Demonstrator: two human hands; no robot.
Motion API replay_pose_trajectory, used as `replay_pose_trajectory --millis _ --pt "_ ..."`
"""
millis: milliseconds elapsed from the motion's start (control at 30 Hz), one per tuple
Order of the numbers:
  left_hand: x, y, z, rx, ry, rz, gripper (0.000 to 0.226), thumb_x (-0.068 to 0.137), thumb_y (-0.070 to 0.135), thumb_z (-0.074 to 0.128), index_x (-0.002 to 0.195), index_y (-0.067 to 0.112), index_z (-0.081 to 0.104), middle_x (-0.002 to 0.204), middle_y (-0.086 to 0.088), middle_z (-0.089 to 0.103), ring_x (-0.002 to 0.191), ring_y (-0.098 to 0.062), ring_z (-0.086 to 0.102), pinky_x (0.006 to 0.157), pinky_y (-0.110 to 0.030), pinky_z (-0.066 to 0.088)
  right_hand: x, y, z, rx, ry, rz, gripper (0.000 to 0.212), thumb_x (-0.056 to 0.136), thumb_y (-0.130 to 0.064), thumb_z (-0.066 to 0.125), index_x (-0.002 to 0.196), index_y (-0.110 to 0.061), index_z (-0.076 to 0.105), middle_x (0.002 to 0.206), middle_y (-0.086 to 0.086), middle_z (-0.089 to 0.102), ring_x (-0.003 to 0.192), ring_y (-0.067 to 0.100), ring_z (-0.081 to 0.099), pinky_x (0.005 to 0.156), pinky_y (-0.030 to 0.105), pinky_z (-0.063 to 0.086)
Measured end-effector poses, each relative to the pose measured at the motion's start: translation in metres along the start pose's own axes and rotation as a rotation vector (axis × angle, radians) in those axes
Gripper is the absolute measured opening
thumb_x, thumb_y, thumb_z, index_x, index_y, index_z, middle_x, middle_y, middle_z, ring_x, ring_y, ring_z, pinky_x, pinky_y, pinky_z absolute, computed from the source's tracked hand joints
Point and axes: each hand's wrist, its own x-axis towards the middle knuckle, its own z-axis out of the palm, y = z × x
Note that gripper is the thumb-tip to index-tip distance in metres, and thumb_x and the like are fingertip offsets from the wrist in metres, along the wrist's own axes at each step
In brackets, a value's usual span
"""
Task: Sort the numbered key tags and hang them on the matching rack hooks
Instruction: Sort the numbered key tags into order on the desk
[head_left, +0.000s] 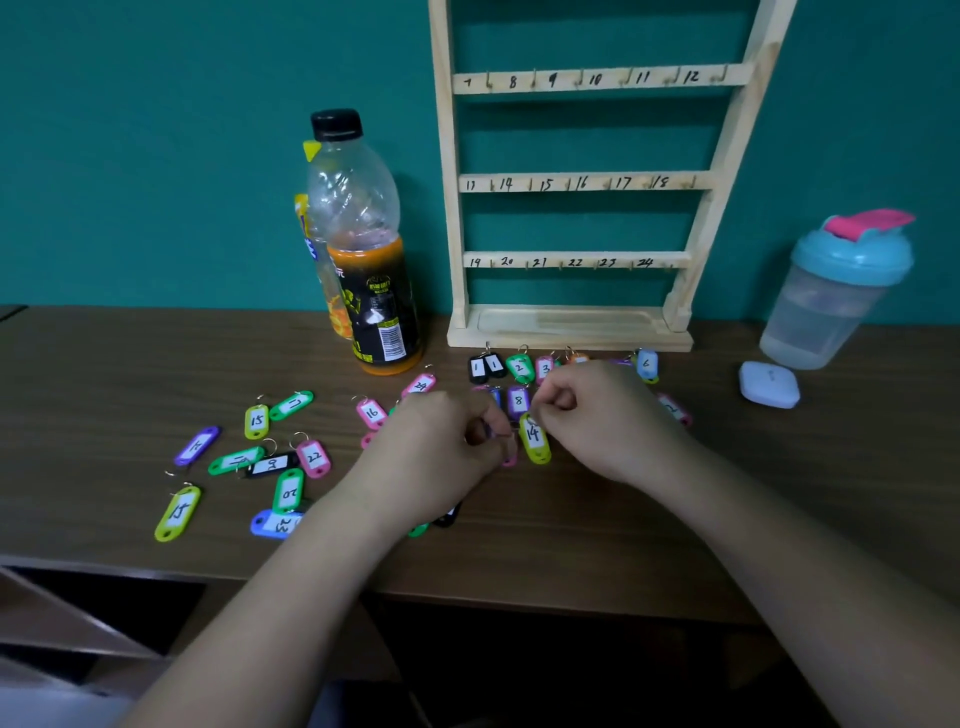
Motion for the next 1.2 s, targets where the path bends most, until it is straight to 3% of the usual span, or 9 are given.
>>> replay_pose_trajectory --millis 133,300,400,533,633,733,900,1033,1200 --pt "0.000 -0.007 -0.007 0.010 0.035 -0.005 0.008 0.090 0.042 0.077 0.089 0.035 0.074 0.075 0.014 0.069 0.076 0.000 0.062 0.061 -0.013 0.040 -0.003 -0.007 0.000 -0.004 0.048 -0.026 0.008 0.099 -0.029 0.069 0.098 -0.029 0.077 0.089 -0.014 0.073 0.081 0.001 0.066 0.067 0.021 0.051" --pt "-0.002 -0.029 -0.030 0.008 0.072 -0.095 0.007 0.090 0.034 0.077 0.085 0.039 0.074 0.079 0.019 0.071 0.078 0.003 0.064 0.065 -0.015 0.046 -0.002 -0.024 0.006 0.041 0.095 -0.097 0.008 0.100 -0.030 0.068 0.096 -0.032 0.075 0.087 -0.018 0.071 0.081 -0.007 0.062 0.064 0.015 0.042" --pt "-0.005 -0.049 -0.049 0.044 0.132 -0.152 0.011 0.091 0.030 0.076 0.084 0.038 0.074 0.080 0.020 0.072 0.079 0.003 0.065 0.064 -0.012 0.045 0.002 -0.035 0.013 0.078 0.089 -0.121 0.011 0.100 -0.028 0.068 0.093 -0.031 0.075 0.080 -0.016 0.072 0.076 -0.003 0.065 0.066 0.023 0.052" --pt "-0.002 -0.075 -0.063 0.077 0.219 -0.246 0.014 0.092 0.025 0.072 0.082 0.034 0.072 0.078 0.015 0.072 0.066 -0.006 0.070 0.050 -0.013 0.046 0.011 -0.047 0.022 0.094 0.073 -0.137 0.014 0.100 -0.026 0.067 0.090 -0.031 0.076 0.078 -0.016 0.073 0.077 -0.003 0.066 0.068 0.019 0.052" --pt "0.001 -0.091 -0.068 0.127 0.243 -0.269 0.009 0.091 0.030 0.077 0.087 0.034 0.070 0.087 0.015 0.071 0.082 -0.008 0.066 0.061 -0.017 0.042 0.018 -0.054 0.030 0.101 0.057 -0.138 0.014 0.099 -0.025 0.068 0.089 -0.030 0.076 0.078 -0.017 0.071 0.078 -0.003 0.066 0.069 0.022 0.053" --pt "0.003 -0.103 -0.073 0.150 0.247 -0.279 0.004 0.092 0.031 0.076 0.093 0.032 0.073 0.092 0.013 0.071 0.087 -0.011 0.063 0.071 -0.026 0.040 0.023 -0.061 0.036 0.104 0.033 -0.150 0.012 0.099 -0.025 0.069 0.092 -0.029 0.078 0.080 -0.017 0.071 0.078 -0.004 0.065 0.067 0.016 0.047" --pt "0.003 -0.118 -0.080 0.094 0.229 -0.306 0.014 0.089 0.044 0.080 0.092 0.031 0.075 0.091 0.013 0.072 0.076 -0.008 0.066 0.074 -0.031 0.055 0.035 -0.073 0.046 0.084 -0.016 -0.152 0.009 0.098 -0.026 0.072 0.091 -0.029 0.077 0.075 -0.013 0.072 0.068 0.004 0.069 0.055 0.013 0.043" --pt "0.009 -0.114 -0.070 0.144 0.159 -0.271 0.019 0.086 0.049 0.081 0.094 0.032 0.076 0.095 0.015 0.071 0.092 -0.007 0.063 0.076 -0.026 0.044 0.039 -0.080 0.054 0.075 0.012 -0.160 0.008 0.099 -0.027 0.072 0.096 -0.030 0.079 0.084 -0.014 0.070 0.077 0.001 0.065 0.060 0.017 0.042" --pt "0.016 -0.114 -0.063 0.163 0.179 -0.263 0.007 0.089 0.035 0.080 0.084 0.032 0.077 0.093 0.013 0.072 0.093 -0.010 0.065 0.075 -0.025 0.044 0.041 -0.079 0.061 0.060 0.009 -0.165 0.007 0.098 -0.025 0.074 0.099 -0.029 0.079 0.085 -0.015 0.070 0.072 -0.005 0.060 0.059 0.012 0.037"
